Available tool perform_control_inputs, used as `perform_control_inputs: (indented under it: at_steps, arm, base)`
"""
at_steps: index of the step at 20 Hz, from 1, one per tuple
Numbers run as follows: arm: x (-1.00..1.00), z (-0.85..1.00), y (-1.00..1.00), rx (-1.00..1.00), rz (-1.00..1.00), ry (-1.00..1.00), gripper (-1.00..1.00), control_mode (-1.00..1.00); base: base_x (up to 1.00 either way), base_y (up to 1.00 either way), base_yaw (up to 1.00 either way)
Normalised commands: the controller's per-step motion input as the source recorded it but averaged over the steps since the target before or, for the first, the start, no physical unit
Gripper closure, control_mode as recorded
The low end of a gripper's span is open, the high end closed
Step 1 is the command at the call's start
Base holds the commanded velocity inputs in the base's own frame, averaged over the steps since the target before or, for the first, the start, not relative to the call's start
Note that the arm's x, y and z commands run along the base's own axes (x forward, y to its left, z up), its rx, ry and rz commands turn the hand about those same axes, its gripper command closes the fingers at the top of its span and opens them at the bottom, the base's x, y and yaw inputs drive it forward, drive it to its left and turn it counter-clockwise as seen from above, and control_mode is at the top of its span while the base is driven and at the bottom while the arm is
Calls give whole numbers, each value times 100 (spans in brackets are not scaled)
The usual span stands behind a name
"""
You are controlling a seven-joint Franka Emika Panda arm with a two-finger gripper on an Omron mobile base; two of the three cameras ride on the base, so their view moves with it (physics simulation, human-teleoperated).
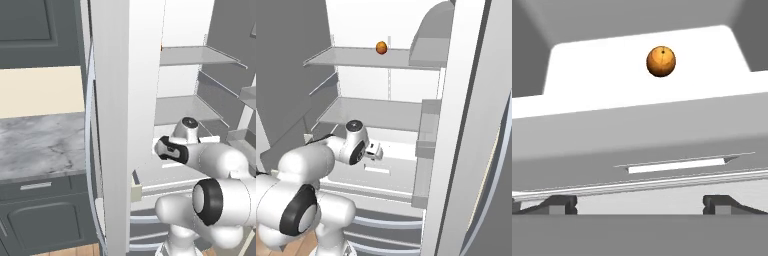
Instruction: Fully open the fridge drawer.
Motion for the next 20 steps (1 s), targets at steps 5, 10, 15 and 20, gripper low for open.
perform_control_inputs:
  at_steps: [5,10,15,20]
  arm:
    - [-17,54,-11,8,-14,-5,-100,-100]
    - [23,73,2,5,-24,-8,-100,-100]
    - [41,-17,8,1,-15,-1,-100,-100]
    - [32,-27,3,0,-7,0,-100,-100]
  base:
    - [0,0,0]
    - [0,0,0]
    - [0,0,0]
    - [0,0,0]
